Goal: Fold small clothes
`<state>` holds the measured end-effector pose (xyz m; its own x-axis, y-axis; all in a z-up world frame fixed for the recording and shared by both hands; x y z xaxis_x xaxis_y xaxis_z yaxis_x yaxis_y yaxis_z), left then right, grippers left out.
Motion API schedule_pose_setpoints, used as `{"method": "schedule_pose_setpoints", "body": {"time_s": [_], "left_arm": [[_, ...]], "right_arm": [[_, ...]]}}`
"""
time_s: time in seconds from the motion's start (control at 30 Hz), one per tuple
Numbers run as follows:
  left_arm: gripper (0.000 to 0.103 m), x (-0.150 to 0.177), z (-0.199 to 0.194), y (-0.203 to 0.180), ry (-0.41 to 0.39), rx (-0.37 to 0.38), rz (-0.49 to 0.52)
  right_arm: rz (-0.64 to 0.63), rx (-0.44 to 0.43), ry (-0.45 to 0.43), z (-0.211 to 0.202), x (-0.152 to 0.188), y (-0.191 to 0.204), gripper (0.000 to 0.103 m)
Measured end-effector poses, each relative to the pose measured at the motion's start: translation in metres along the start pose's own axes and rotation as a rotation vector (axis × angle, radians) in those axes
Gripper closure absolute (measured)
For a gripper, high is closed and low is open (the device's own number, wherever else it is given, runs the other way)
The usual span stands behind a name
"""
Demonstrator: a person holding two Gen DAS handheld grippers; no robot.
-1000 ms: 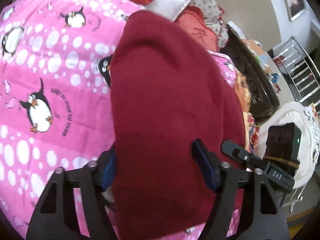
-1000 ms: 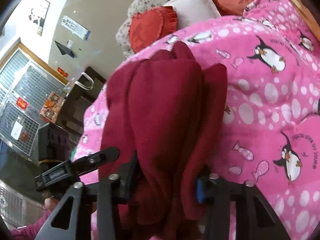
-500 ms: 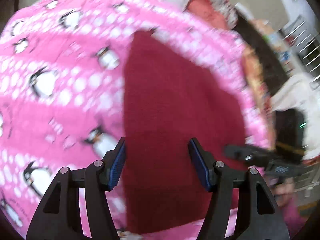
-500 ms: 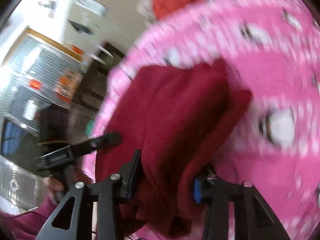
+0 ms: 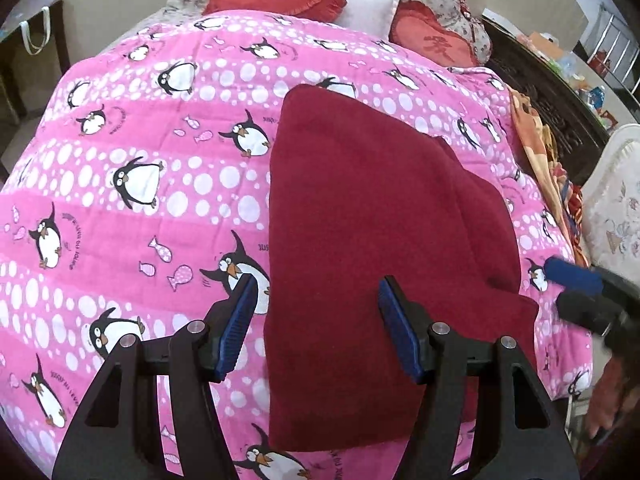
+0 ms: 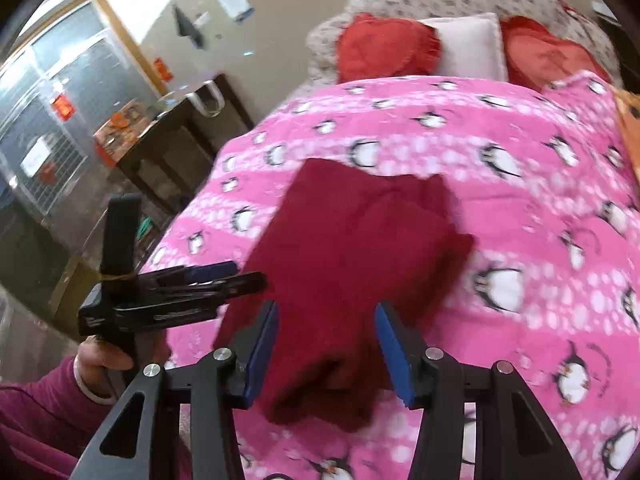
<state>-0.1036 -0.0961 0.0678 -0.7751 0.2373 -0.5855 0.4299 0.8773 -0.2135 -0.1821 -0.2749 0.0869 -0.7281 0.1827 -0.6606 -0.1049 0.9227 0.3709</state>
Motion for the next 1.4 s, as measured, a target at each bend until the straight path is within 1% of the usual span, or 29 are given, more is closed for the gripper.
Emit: {"method": "schedule_pose_setpoints", "body": {"time_s": [0.1, 0.17, 0.2, 0.23, 0.27, 0.33, 0.4, 0.53, 0.63, 0.77, 0.83, 0.93, 1.03, 1.17, 1.23, 1.27, 1.33, 1.37, 1.4], "left_arm": [[0.040, -0.001, -0.001, -0.004, -0.013, -0.020, -0.001], [0.040, 0.000, -0.003, -0.005, -0.021, -0.028, -0.002], [0.040, 0.000, -0.004, -0.006, -0.026, -0.027, -0.003], [0.040, -0.001, -0.004, -0.006, -0.029, -0.029, -0.005], [0.040, -0.001, -0.005, -0.006, -0.033, -0.031, -0.007], [0.040, 0.000, -0.006, -0.008, -0.040, -0.034, -0.008], [0.040, 0.000, -0.008, -0.010, -0.050, -0.042, -0.001], [0.040, 0.001, -0.016, -0.015, -0.081, -0.051, 0.017], [0.040, 0.001, -0.024, -0.018, -0.107, -0.056, 0.018], [0.040, 0.001, -0.036, -0.020, -0.138, -0.057, 0.006], [0.040, 0.000, -0.043, -0.021, -0.161, -0.060, 0.002], [0.040, -0.001, -0.050, -0.022, -0.172, -0.073, 0.002], [0.040, -0.002, -0.054, -0.023, -0.159, -0.074, -0.004], [0.040, -0.001, -0.060, -0.024, -0.179, -0.097, 0.000], [0.040, -0.001, -0.063, -0.024, -0.182, -0.095, 0.002], [0.040, -0.001, -0.064, -0.025, -0.185, -0.094, 0.001], [0.040, -0.001, -0.066, -0.026, -0.189, -0.096, 0.004], [0.040, -0.001, -0.066, -0.026, -0.190, -0.098, 0.008], [0.040, -0.001, -0.066, -0.027, -0.190, -0.099, 0.013]], "right_arm": [[-0.045, 0.050, 0.037, 0.020, 0.009, 0.010, 0.057], [-0.065, 0.106, 0.070, 0.035, 0.017, 0.006, 0.057], [-0.068, 0.148, 0.106, 0.046, 0.024, 0.002, 0.057], [-0.056, 0.160, 0.133, 0.053, 0.030, -0.003, 0.057], [-0.042, 0.166, 0.137, 0.058, 0.036, -0.007, 0.057], [-0.063, 0.174, 0.108, 0.058, 0.039, -0.005, 0.057], [-0.077, 0.183, 0.112, 0.058, 0.038, -0.003, 0.057], [-0.016, 0.156, 0.106, 0.047, 0.029, -0.005, 0.057], [0.027, 0.148, 0.056, 0.027, 0.022, 0.000, 0.057], [0.059, 0.177, -0.007, 0.006, 0.018, 0.004, 0.055], [0.071, 0.193, -0.028, 0.000, 0.016, 0.006, 0.055], [0.077, 0.218, -0.050, -0.006, 0.013, 0.010, 0.054], [0.094, 0.241, -0.062, -0.008, 0.010, 0.012, 0.053], [0.097, 0.253, -0.066, -0.009, 0.010, 0.016, 0.053], [0.094, 0.258, -0.066, -0.009, 0.010, 0.017, 0.052], [0.092, 0.262, -0.068, -0.009, 0.010, 0.017, 0.050], [0.091, 0.271, -0.077, -0.011, 0.010, 0.018, 0.041], [0.092, 0.273, -0.081, -0.012, 0.010, 0.018, 0.034], [0.093, 0.274, -0.084, -0.013, 0.010, 0.018, 0.032]]}}
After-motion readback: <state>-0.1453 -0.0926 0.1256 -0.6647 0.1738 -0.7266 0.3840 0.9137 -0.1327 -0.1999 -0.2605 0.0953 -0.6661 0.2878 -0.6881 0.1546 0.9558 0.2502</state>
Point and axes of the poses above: each gripper's, at about its wrist camera, not at the fingertips, and z roughly the way its jaws point, y to its left, x to its underside, the point moved 1 cm from there along z, roughly the way its jaws point, and after that the axes turned 5 degrees about -y, right-handed, at the moved point
